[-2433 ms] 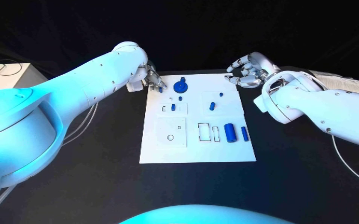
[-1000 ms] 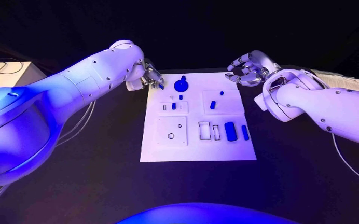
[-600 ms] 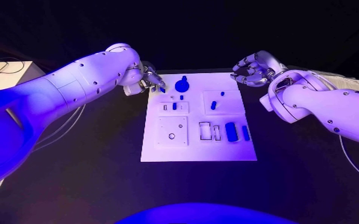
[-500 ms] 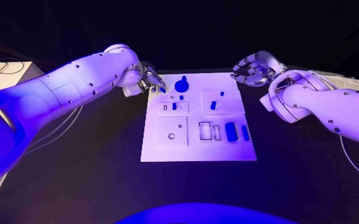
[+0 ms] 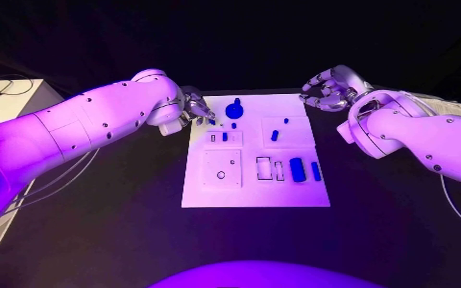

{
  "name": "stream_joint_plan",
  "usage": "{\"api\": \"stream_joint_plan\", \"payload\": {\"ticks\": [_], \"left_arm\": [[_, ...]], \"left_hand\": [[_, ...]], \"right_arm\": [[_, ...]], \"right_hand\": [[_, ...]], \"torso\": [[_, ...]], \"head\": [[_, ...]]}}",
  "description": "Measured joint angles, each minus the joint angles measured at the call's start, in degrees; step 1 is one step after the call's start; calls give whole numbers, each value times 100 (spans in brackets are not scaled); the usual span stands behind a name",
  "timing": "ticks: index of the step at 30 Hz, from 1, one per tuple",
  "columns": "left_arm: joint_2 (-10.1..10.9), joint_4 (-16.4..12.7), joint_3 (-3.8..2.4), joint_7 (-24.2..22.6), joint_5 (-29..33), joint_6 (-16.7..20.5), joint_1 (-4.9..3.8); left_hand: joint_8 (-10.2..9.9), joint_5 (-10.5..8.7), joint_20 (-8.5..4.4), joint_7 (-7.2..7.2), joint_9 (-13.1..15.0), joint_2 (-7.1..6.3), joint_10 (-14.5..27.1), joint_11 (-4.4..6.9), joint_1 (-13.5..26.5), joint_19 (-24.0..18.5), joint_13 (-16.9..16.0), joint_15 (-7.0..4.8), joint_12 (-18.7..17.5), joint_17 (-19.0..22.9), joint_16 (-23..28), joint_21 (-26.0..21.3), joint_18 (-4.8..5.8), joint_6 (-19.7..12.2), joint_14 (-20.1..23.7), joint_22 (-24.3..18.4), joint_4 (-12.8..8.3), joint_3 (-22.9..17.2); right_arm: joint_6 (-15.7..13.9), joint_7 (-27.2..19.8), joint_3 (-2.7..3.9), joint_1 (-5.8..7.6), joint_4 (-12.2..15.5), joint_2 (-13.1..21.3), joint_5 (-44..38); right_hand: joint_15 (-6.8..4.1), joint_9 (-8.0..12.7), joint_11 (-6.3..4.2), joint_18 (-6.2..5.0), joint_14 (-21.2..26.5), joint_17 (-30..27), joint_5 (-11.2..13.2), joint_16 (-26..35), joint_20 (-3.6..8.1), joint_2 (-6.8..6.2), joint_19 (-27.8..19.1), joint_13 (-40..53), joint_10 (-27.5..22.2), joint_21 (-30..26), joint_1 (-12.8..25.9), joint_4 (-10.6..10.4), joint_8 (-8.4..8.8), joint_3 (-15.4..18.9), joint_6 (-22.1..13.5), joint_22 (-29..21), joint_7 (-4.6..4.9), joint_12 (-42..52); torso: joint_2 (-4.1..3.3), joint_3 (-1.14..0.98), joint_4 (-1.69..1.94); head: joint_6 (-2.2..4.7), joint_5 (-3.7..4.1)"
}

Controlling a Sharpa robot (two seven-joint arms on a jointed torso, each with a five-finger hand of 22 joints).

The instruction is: Assemble the parts on the task board

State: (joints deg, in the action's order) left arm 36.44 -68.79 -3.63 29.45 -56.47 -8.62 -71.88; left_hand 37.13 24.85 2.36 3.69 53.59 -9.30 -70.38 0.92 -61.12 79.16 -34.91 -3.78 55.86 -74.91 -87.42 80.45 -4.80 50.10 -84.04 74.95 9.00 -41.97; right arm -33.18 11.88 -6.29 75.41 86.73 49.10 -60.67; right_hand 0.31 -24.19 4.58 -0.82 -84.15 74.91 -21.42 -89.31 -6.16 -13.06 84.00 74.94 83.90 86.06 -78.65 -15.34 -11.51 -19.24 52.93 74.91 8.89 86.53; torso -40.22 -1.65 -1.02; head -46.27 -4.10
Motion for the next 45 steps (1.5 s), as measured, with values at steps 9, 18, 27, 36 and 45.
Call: {"api": "stream_joint_plan", "payload": {"ticks": [9, 18, 27, 36, 45], "left_arm": [[65, -244, 67, 4, -337, 115, 70], [83, -332, 106, 13, -501, 108, 156], [125, -416, 126, 21, -571, 58, 173], [159, -467, 134, 29, -607, -4, 190], [179, -498, 137, 36, -664, -57, 206]], "left_hand": [[0, 29, -20, 0, -1, -15, 0, -1, 15, 20, -17, 0, 27, 0, 0, -1, 0, 0, 0, -1, 0, 0], [0, 29, -20, -4, -2, -38, 0, -1, 38, 19, -16, 0, 26, 0, 0, -1, 0, 3, 0, -1, 0, 0], [-1, 51, -20, -30, -5, -59, -20, 19, 59, 19, -26, 0, 26, 0, -7, -2, 0, 30, 0, -1, 0, 0], [24, 50, -20, -30, -3, -57, -20, 19, 57, 19, -35, 1, 26, 0, -20, -2, 0, 29, 0, -2, 0, 0], [24, 73, -41, -29, -3, -30, -19, 18, 65, 40, -35, 1, 26, 0, -20, 41, 0, 28, 0, -2, 0, 0]], "right_arm": [[-47, 2, 0, 0, -9, 18, -1], [-278, -172, -3, -1, -88, -3, 117], [-700, -757, -21, -1, -233, -62, 556], [-841, -1457, -48, -7, -427, -146, 1191], [-766, -1763, -58, -14, -549, -173, 1588]], "right_hand": [[-23, -32, -46, -88, 23, 0, -22, 159, 0, -16, 0, -1, -21, -453, 16, -32, -23, -32, -14, 0, -14, -268], [-79, -128, -87, -418, 10, -167, -46, 827, 100, -63, -417, -120, -693, -2008, -17, 6, -88, -253, -82, -230, -25, -1204], [-7, -295, 88, -937, 1308, -3535, -67, 4601, 29, -218, -1862, -3325, -2493, -6155, -175, 144, -221, -884, -393, -3127, 82, -4723], [591, -19, 442, -937, 2584, -4708, -101, 7232, -578, -179, -3120, -5845, -2796, -7871, -211, 423, 123, -1291, -616, -4503, 289, -6950], [726, 150, 529, -937, 2654, -5183, -100, 7848, -847, -124, -3355, -6695, -2729, -8235, -70, 594, 289, -1320, -604, -5366, 301, -7299]], "torso": [[0, -3, -4], [-4, -3, -12], [-6, -7, -12], [-5, -10, -7], [-2, -17, -8]], "head": [[-30, -33], [-59, -31], [-85, -24], [-112, -46], [-130, -80]]}}
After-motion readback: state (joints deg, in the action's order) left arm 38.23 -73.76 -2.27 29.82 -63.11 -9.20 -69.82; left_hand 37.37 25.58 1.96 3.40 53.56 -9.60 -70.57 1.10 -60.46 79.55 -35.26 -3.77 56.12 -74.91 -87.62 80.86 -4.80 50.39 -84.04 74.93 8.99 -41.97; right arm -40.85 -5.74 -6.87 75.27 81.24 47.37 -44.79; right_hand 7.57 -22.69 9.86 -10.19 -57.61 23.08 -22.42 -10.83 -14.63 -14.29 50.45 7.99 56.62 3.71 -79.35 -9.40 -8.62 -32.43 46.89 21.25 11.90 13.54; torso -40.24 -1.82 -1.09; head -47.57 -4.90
